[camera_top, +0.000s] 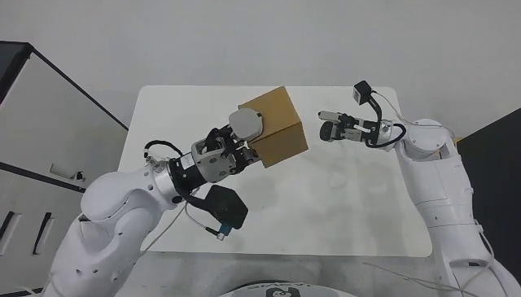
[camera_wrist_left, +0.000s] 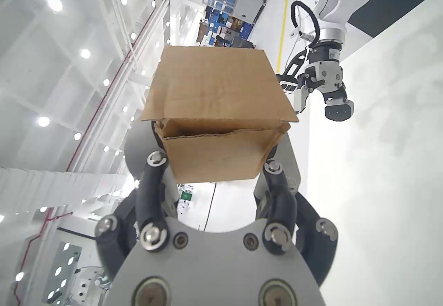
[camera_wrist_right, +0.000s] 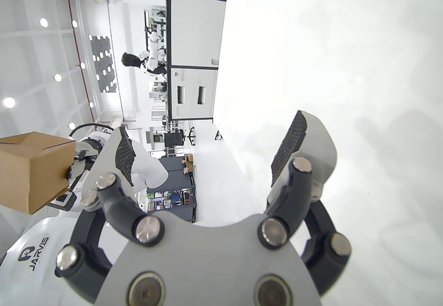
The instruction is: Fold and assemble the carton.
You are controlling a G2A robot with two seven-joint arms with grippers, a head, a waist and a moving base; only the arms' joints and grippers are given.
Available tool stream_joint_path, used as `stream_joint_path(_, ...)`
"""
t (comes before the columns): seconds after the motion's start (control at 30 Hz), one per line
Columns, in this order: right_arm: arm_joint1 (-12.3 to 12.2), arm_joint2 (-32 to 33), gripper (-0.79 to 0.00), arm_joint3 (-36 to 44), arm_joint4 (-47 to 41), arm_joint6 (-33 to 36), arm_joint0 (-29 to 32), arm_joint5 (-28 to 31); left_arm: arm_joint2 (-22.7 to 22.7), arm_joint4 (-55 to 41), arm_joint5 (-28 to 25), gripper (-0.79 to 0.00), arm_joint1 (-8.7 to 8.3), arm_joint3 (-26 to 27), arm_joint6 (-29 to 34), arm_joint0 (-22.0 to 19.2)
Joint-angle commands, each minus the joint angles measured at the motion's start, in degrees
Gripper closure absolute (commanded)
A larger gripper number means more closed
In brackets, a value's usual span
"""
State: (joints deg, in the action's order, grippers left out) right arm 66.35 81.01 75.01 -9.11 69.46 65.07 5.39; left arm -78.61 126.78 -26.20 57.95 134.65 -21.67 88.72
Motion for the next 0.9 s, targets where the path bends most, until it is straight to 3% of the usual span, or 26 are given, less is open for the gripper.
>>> stream_joint_path(0.0,0.0,0.0,-0.785,0.0,0.0,0.0,0.0,0.0,0.4,0.2,4.2,0.000,0.16,-0.1,-0.9,-0.2)
stream_joint_path(0.23,0.0,0.0,-0.785,0.0,0.0,0.0,0.0,0.0,-0.5,19.2,15.7,0.000,-0.39,-0.4,-3.9,-0.8)
stream_joint_path(0.37,0.0,0.0,-0.785,0.0,0.0,0.0,0.0,0.0,-0.2,24.1,20.1,0.000,-0.49,-0.8,-5.4,-0.4)
stream_joint_path(0.43,0.0,0.0,-0.785,0.0,0.0,0.0,0.0,0.0,0.5,20.9,20.5,0.000,-0.35,-1.5,-6.1,0.1)
stream_joint_path(0.63,0.0,0.0,-0.785,0.0,0.0,0.0,0.0,0.0,0.4,-1.7,13.2,0.000,0.26,-4.6,-6.2,-0.1)
stream_joint_path(0.77,0.0,0.0,-0.785,0.0,0.0,0.0,0.0,0.0,0.2,-13.0,3.2,0.000,0.33,-6.1,-3.2,-0.5)
stream_joint_path(0.87,0.0,0.0,-0.785,0.0,0.0,0.0,0.0,0.0,0.2,-19.2,-1.4,0.000,0.40,-7.0,-0.8,-1.1)
